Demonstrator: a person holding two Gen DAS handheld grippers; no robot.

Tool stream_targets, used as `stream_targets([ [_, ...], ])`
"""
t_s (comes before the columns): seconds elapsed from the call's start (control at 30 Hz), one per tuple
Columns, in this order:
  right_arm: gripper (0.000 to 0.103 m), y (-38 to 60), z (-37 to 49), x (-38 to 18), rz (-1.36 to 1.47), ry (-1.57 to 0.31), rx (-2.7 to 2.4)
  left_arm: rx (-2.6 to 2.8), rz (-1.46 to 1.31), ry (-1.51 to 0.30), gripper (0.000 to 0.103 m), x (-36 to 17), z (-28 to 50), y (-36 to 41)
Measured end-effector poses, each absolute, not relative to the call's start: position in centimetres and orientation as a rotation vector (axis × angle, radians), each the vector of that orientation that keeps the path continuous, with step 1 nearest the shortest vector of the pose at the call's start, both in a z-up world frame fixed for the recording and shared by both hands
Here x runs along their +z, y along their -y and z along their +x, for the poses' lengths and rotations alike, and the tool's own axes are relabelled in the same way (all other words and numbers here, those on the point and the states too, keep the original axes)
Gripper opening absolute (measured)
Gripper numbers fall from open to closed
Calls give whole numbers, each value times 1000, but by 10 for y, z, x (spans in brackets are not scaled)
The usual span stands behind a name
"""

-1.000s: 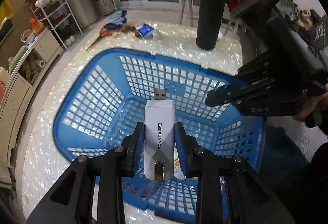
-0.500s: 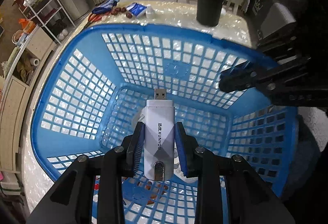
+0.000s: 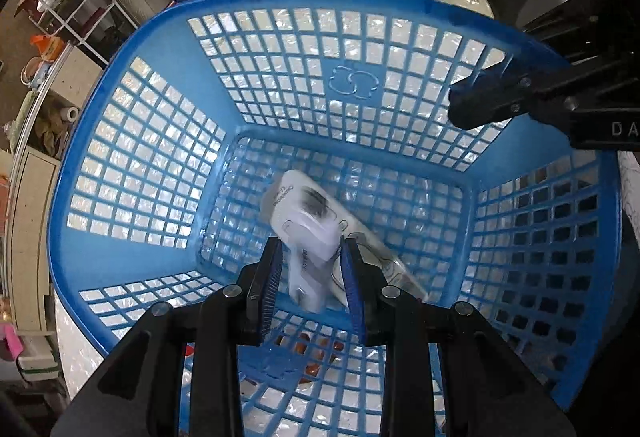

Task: Organize rigid objects
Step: 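Open the left gripper to drop the USB stick into the basket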

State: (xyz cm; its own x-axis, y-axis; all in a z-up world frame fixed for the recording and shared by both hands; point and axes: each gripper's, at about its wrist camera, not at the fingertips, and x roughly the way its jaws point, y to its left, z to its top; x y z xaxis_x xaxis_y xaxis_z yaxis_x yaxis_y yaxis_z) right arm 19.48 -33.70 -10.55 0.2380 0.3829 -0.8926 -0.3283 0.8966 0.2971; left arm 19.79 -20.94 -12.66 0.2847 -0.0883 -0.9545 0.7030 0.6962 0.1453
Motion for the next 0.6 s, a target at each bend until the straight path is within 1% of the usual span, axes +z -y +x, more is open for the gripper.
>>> stream_targets([
  [0.03,8,337,195,-105,53,-1239,488,-576,625,-1173,34,-127,198,209],
  [0.1,8,337,195,-105,51,-1238,489,-575,637,-1187,41,-130,196,208],
  [0.13,8,337,195,-105,51,-1239,489,-577,643,-1185,53,-130,195,208],
  [0.17,8,337,195,-105,52,-1238,491,-587,645,-1184,64,-130,193,208],
  [0.2,8,336,195,-105,52,-1238,491,-599,643,-1187,67,-129,192,208],
  [0.27,8,337,195,-105,51,-1237,490,-622,619,-1181,82,-124,191,206],
  [0.37,8,337,195,-106,55,-1237,490,-699,543,-1177,90,-111,189,201],
  [0.4,8,337,195,-106,56,-1236,490,-704,532,-1168,92,-107,188,200],
  [0.47,8,338,195,-106,59,-1236,490,-707,531,-1163,98,-99,185,198],
  [0.6,8,338,196,-106,55,-1240,492,-666,553,-1148,101,-78,180,188],
])
